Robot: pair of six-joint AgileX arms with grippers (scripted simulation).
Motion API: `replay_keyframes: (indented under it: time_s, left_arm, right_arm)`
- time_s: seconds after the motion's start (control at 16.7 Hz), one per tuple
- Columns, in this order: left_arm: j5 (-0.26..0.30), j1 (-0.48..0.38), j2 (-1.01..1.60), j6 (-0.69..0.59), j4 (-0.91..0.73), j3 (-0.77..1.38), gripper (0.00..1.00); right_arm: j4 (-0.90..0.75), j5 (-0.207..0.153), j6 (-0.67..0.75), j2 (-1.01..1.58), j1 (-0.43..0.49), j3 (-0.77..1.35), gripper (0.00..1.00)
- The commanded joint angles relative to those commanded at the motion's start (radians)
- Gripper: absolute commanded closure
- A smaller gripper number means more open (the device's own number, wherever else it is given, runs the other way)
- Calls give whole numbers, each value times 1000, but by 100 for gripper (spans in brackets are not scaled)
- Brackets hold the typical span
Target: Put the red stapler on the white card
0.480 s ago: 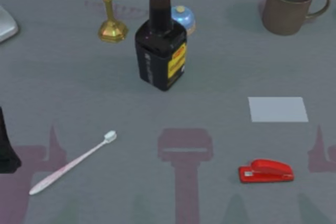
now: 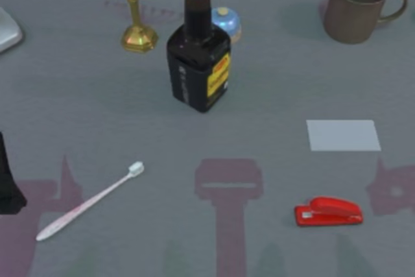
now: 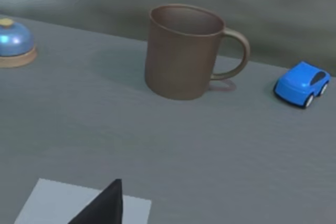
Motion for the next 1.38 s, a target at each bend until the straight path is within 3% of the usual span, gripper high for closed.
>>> replay_keyframes:
  time_s: [0.84, 1.14, 1.38]
  left_arm:
    - [0, 0, 0, 0, 0, 0, 0]
    - [0, 0, 0, 0, 0, 0, 0]
    - [0, 0, 0, 0, 0, 0, 0]
  right_arm:
    - [-826, 1, -673, 1226, 414, 911, 0]
    - [-987, 2, -811, 1467, 499, 1105, 0]
    - [-1012, 2, -834, 1503, 513, 1138, 0]
